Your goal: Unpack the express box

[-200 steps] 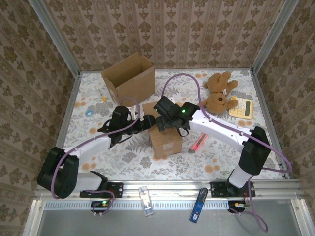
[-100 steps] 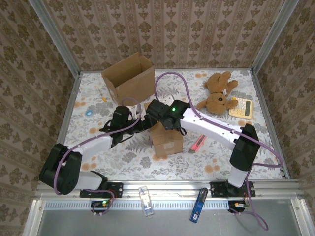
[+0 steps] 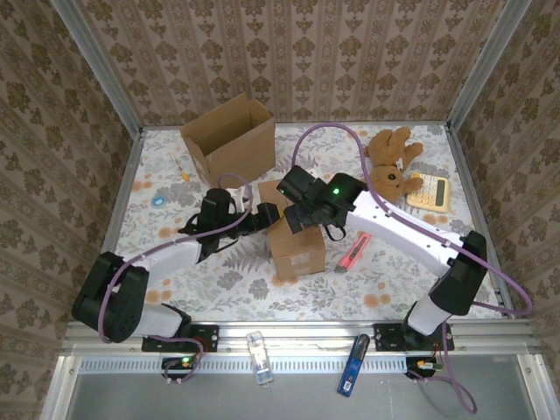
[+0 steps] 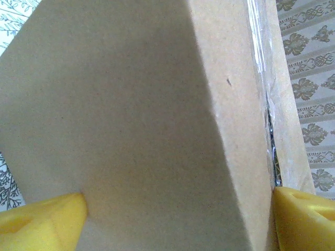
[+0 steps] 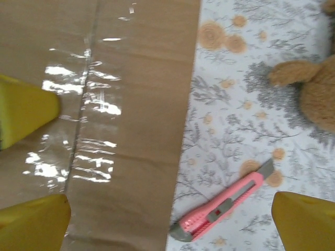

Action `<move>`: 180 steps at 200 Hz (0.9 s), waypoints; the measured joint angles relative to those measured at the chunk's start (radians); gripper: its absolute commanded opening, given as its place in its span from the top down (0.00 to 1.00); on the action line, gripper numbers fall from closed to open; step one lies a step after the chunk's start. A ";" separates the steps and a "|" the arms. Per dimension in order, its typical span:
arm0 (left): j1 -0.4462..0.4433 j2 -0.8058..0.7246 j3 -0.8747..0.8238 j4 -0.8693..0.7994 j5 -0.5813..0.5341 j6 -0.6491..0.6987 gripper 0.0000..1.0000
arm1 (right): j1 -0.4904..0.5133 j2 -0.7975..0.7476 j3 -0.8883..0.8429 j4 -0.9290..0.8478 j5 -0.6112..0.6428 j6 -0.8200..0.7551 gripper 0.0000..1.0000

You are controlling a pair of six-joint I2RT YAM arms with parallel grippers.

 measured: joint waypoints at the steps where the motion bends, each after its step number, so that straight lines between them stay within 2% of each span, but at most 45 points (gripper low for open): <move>1: 0.000 0.000 0.000 0.002 0.000 0.000 0.11 | 0.000 0.000 0.000 0.001 -0.002 0.000 0.00; 79: 0.000 0.014 0.001 0.026 0.011 0.000 0.11 | -0.003 0.053 -0.065 0.066 -0.088 0.029 0.00; 136: -0.001 0.019 0.002 0.027 0.011 0.000 0.11 | 0.000 0.063 -0.080 0.077 -0.064 0.063 0.01; 180: -0.002 0.031 0.008 0.027 -0.002 0.000 0.11 | 0.014 0.092 -0.079 0.072 -0.013 0.099 0.06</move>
